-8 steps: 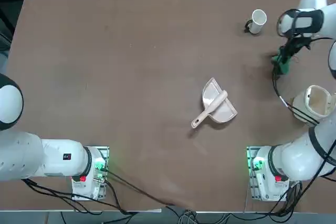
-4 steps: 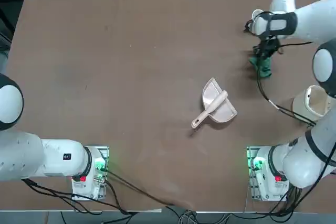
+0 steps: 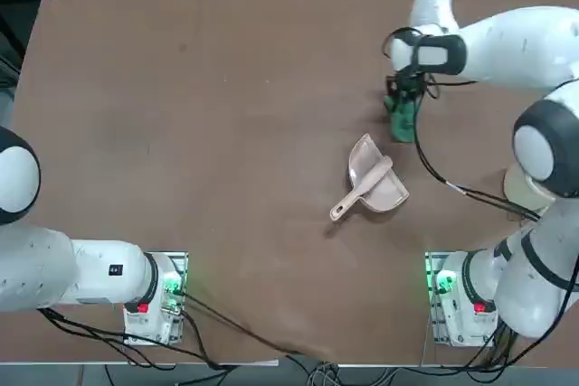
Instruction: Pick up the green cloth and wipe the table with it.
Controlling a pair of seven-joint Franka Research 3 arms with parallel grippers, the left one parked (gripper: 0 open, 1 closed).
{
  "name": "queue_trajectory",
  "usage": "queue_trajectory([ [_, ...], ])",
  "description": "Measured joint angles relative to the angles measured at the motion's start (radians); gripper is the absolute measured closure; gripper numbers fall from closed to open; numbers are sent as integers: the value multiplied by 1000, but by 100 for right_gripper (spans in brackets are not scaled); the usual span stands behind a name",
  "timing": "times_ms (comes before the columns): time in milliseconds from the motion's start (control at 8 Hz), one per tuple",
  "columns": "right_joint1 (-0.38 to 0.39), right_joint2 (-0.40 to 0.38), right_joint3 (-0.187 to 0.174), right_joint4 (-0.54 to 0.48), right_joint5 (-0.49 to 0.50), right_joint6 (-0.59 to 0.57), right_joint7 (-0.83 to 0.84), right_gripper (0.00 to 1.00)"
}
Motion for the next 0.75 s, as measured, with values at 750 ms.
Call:
queue_trajectory([
  [750,61,135,3,430,35,-193,59,92],
])
